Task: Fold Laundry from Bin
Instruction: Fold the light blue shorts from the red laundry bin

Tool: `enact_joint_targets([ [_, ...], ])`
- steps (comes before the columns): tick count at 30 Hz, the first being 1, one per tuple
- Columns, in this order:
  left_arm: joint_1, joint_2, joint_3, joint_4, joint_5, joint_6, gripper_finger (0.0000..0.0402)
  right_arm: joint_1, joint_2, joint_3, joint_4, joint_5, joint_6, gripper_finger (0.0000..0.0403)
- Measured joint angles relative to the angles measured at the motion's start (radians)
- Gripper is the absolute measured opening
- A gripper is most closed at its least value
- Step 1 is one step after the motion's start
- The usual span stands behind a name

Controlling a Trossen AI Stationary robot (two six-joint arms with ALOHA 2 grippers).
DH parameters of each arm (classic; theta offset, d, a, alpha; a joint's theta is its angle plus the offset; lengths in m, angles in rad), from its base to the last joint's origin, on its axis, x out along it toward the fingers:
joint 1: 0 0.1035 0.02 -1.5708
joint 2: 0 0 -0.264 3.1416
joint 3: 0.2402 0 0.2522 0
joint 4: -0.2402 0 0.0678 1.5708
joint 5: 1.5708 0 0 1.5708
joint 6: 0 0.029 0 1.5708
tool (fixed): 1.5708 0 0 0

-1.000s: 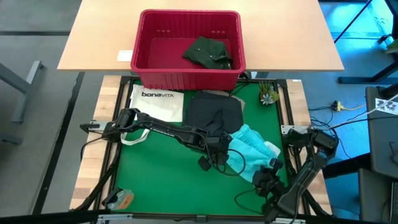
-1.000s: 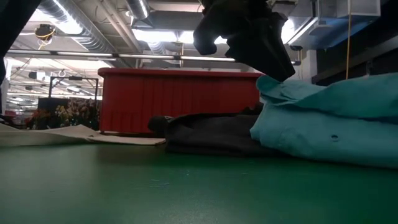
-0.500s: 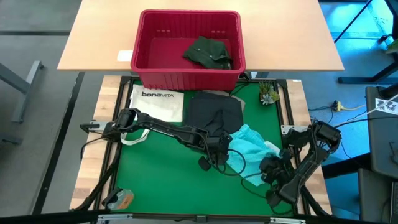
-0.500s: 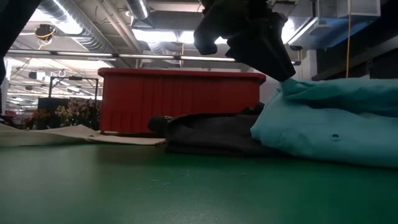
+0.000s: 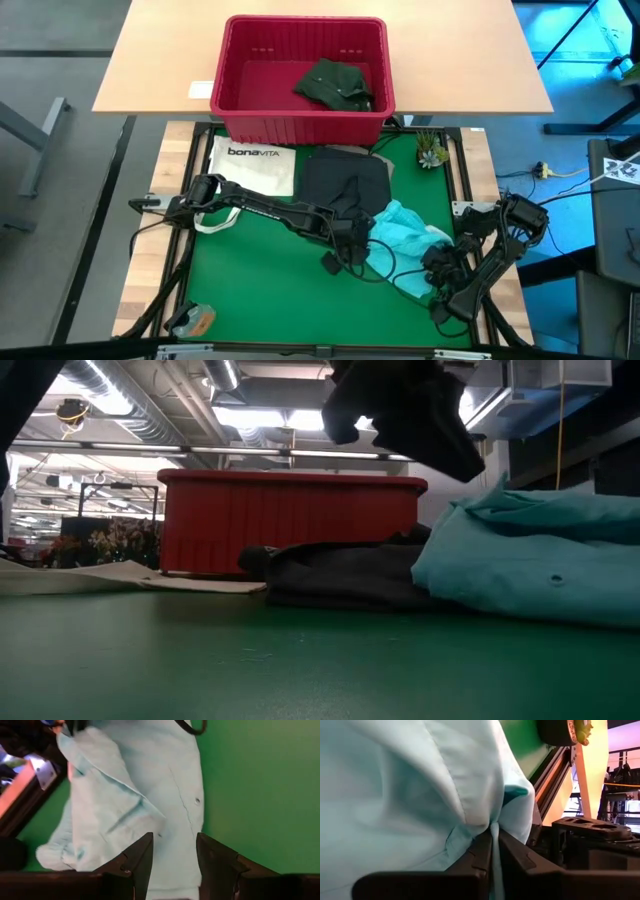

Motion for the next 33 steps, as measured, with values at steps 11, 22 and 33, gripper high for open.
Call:
enact_joint_targets([
  [11, 0.020, 0.038, 0.000, 0.074, -0.125, 0.051, 0.0146, 0.000, 0.001, 0.000, 0.041, -0.003, -0.008, 0.0031],
  [22, 0.012, 0.049, 0.000, 0.117, -0.196, 0.056, 0.0223, 0.000, 0.001, 0.000, 0.046, -0.003, -0.031, 0.0031],
  [33, 0.010, 0.109, 0.000, 0.191, -0.150, 0.109, 0.0243, 0.000, 0.001, 0.001, 0.045, -0.004, -0.031, 0.0031],
])
